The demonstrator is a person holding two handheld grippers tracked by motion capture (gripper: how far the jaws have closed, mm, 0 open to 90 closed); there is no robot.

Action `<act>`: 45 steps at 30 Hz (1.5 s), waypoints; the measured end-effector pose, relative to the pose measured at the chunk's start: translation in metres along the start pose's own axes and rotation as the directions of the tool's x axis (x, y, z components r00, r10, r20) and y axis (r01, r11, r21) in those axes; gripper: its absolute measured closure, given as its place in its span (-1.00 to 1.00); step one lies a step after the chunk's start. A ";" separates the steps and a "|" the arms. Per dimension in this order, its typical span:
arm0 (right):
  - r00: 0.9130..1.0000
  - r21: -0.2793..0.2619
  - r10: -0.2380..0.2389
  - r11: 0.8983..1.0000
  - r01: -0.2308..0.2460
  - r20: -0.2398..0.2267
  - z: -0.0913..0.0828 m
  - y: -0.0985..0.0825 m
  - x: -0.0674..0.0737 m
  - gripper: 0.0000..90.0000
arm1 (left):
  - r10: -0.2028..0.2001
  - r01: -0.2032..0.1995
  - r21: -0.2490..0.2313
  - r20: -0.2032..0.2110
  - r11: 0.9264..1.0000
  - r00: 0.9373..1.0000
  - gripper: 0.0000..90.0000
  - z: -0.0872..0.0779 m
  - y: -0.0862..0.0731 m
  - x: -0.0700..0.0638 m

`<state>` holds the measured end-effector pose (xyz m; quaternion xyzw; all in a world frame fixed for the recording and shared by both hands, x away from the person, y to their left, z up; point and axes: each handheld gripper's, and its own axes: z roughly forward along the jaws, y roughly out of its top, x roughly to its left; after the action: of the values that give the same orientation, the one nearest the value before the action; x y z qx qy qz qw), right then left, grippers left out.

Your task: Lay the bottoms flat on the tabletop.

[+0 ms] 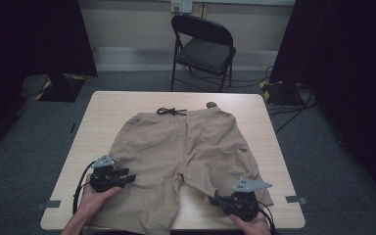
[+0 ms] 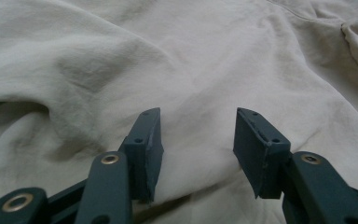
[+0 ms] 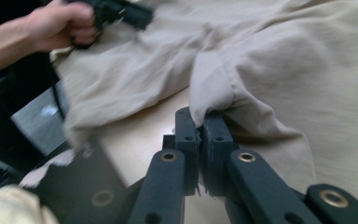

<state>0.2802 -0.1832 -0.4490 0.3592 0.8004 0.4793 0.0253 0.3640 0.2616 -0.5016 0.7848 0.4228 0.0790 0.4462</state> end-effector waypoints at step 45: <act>0.868 0.031 0.016 0.999 -0.036 0.496 -0.035 -0.043 -0.113 -0.23 | -0.047 0.048 0.017 -0.056 0.999 0.997 -0.08 -0.016 -0.001 0.004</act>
<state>0.3264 -0.2890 -0.4981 0.4811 0.7715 0.3559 0.2161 0.3580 0.2753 -0.4936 0.7759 0.4543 0.0862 0.4291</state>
